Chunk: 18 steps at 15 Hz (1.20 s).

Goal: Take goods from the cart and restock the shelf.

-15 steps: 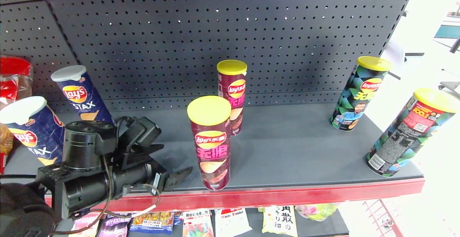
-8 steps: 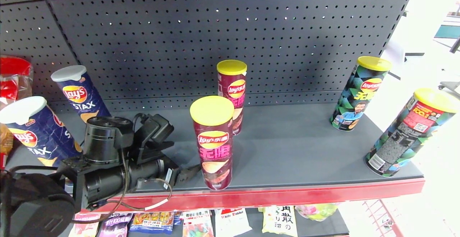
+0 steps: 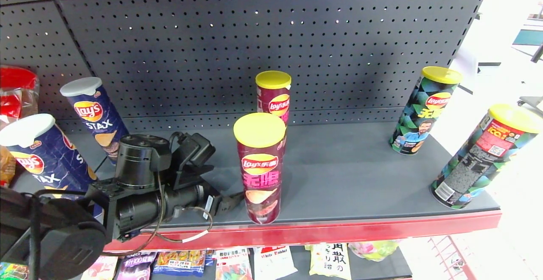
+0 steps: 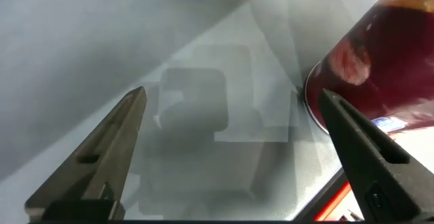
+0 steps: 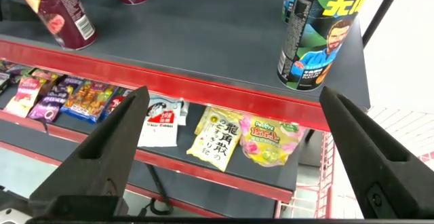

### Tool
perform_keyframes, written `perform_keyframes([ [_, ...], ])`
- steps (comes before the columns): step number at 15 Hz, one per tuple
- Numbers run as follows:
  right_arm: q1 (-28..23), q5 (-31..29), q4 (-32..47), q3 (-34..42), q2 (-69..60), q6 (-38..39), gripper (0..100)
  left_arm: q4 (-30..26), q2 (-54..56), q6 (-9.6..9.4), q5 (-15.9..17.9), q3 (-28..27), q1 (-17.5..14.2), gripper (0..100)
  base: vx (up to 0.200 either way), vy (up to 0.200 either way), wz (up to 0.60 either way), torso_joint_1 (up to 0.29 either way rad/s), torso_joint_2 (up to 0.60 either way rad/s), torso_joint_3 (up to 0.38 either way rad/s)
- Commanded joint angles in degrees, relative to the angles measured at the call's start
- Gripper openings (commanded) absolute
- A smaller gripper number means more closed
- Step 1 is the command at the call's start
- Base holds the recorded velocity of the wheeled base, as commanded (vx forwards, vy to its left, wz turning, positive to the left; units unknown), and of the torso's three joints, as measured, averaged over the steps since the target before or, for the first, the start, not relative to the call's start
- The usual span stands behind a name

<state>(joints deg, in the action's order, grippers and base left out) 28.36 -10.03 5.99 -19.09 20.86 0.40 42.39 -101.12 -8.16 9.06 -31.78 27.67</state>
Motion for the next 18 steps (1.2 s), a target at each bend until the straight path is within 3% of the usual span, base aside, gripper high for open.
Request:
perform_keyframes([
  [1, 0.03, 0.01, -0.01, 0.02, 0.32, -0.05, 100, 0.06, -0.39, -0.02, 0.08, -0.21, 0.01, 100, 0.0, 0.0, 0.0, 0.0, 0.0, 0.0],
  [15, 0.03, -0.07, -0.01, 0.19, 0.24, -0.05, 100, 0.06, -1.97, -0.02, -0.09, -2.58, 0.63, 100, 0.0, 0.0, 0.0, 0.0, 0.0, 0.0],
  [18, 0.03, -0.07, -0.01, 1.25, -0.82, -0.05, 100, 1.47, 0.66, -0.19, -0.27, 1.02, -1.92, 100, 0.0, 0.0, 0.0, 0.0, 0.0, 0.0],
])
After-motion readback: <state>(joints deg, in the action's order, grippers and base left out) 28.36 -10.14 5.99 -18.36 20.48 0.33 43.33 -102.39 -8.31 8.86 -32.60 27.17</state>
